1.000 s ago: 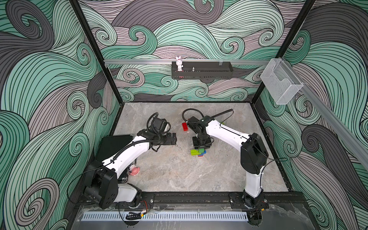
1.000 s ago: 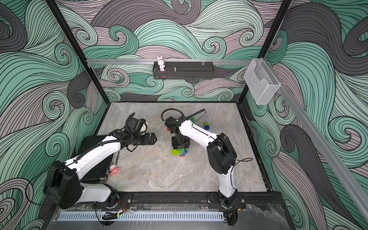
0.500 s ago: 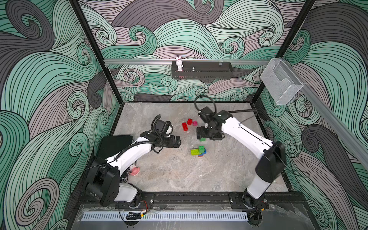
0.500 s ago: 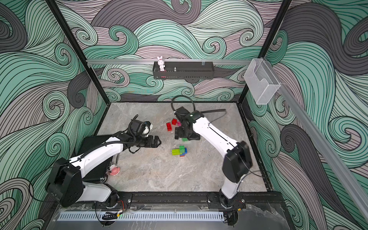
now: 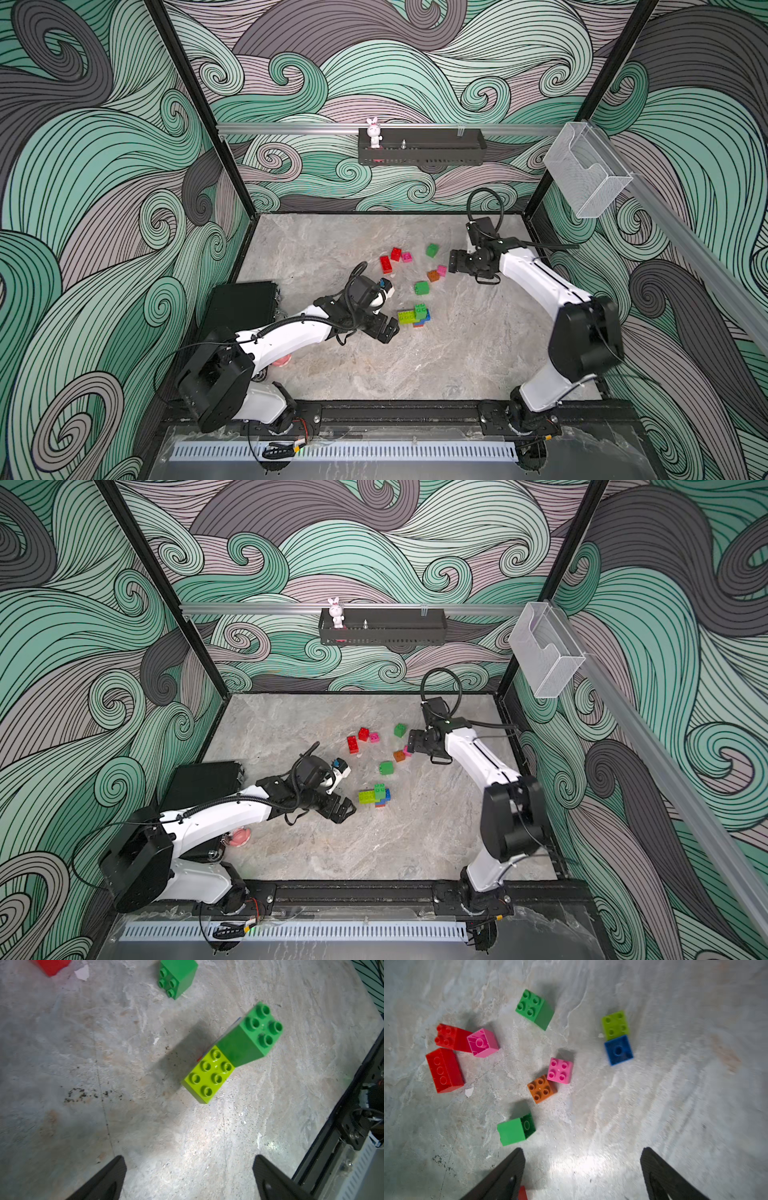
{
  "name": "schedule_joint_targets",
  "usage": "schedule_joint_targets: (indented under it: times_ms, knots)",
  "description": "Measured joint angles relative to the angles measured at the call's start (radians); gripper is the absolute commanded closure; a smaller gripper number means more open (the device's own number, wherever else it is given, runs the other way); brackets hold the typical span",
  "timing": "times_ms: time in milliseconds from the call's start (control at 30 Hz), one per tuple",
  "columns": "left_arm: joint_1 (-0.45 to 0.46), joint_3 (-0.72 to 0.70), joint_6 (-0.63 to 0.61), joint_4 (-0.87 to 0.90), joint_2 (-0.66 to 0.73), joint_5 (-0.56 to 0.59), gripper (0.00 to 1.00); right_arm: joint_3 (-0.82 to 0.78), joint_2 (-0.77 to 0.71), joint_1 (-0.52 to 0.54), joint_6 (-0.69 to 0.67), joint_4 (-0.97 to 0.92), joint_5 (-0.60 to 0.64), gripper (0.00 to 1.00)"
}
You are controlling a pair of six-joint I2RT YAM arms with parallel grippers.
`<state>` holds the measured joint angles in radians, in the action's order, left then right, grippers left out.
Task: Assemble the number 4 with lego
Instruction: Pick up the lego brick from the center of the board.
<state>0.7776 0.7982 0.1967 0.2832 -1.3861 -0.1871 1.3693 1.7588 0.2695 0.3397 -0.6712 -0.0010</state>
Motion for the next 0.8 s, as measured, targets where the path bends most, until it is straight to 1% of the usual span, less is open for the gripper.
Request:
schedule_joint_targets:
  times_ms: [67,133,200,367,533,633,800]
  knots:
    - [0.018,-0.002,-0.008,-0.016,-0.014,0.006,0.01,0.066,0.113,0.003,-0.009,-0.008,-0.027,0.16]
    - [0.027,0.002,-0.011,-0.034,-0.040,0.023,0.01,0.108,0.191,0.007,-0.004,-0.027,-0.028,0.19]
    - [0.027,0.003,-0.011,-0.044,-0.064,0.045,0.01,0.146,0.251,0.010,0.005,-0.045,-0.024,0.19]
    - [0.027,0.003,-0.010,-0.071,-0.089,0.096,0.01,0.270,0.375,0.012,0.019,-0.092,-0.021,0.24]
    - [0.027,0.003,-0.009,-0.081,-0.092,0.121,0.01,0.323,0.406,0.016,0.036,-0.106,-0.002,0.28]
    - [0.027,0.003,-0.009,-0.082,-0.092,0.127,0.02,0.323,0.406,0.018,0.053,-0.110,0.012,0.34]
    - [0.027,0.003,-0.009,-0.082,-0.092,0.133,0.01,0.323,0.406,0.019,0.087,-0.107,0.021,0.35]
